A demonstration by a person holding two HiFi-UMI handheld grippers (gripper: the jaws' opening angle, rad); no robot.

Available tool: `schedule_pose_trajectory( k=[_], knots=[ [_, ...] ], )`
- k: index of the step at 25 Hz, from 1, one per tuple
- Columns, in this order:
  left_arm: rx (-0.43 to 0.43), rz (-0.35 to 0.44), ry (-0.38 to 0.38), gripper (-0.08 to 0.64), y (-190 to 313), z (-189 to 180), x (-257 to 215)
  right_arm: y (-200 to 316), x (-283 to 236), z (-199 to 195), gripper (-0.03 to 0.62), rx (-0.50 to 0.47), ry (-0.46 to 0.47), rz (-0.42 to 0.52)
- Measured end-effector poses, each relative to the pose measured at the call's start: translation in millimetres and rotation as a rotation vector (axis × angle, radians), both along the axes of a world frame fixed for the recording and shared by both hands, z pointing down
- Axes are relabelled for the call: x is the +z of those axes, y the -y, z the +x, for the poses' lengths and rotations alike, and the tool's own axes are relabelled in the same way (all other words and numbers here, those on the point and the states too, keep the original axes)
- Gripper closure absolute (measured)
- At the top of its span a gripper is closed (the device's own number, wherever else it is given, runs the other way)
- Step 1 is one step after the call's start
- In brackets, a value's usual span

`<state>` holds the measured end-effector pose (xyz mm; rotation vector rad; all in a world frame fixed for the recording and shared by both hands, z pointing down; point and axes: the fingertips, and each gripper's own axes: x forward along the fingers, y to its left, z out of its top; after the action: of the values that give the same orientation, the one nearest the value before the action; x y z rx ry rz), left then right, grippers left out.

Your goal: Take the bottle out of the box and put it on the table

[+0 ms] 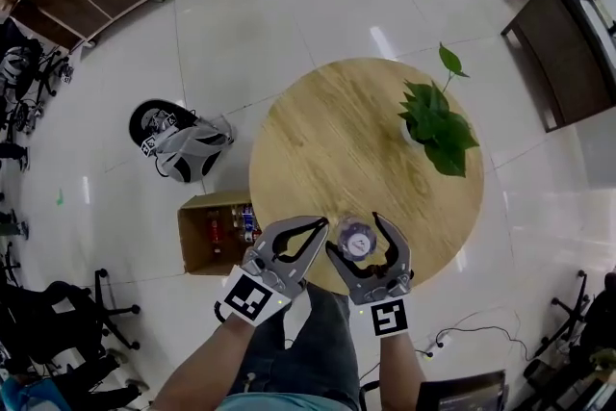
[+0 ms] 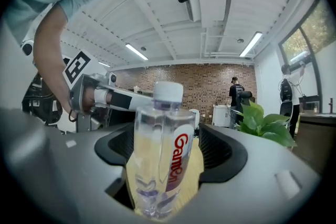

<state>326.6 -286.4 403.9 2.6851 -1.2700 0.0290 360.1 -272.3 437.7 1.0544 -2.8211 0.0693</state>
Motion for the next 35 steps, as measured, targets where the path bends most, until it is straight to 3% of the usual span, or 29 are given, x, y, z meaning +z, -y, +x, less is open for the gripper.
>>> schedule_pose_trajectory(
  k=[11, 15, 21, 24, 29, 35],
  knots=[
    [0.006, 0.11, -0.038, 0.549, -30.9, 3.1, -74.2, -40.4, -119.2, 14.8, 0.246, 0.031, 0.084, 0.117],
    [0.032, 0.16, -0.057, 0.549, -69.2, -11.3, -110.7, -73.9, -153.9, -0.9, 0.275, 0.084, 0.101, 0.141],
    [0.085, 0.228, -0.012, 0.549, -136.6, -43.7, -145.6, -134.6, -194.6, -32.6, 0.291, 0.196, 0.086, 0.188],
    [0.079, 0.248, -0.046, 0.549, -168.0, -62.3, -164.4, -168.2, -209.4, -53.2, 0.327, 0.247, 0.048, 0.217],
    [0.141, 0.284, -0.086, 0.549, -220.6, -79.4, -193.4, -223.6, -236.5, -81.2, 0.345, 0.252, 0.04, 0.222],
    [0.179, 0.312, -0.086, 0.549, -261.8, -78.5, -214.1, -261.8, -258.3, -81.5, 0.397, 0.266, 0.055, 0.23]
  ],
)
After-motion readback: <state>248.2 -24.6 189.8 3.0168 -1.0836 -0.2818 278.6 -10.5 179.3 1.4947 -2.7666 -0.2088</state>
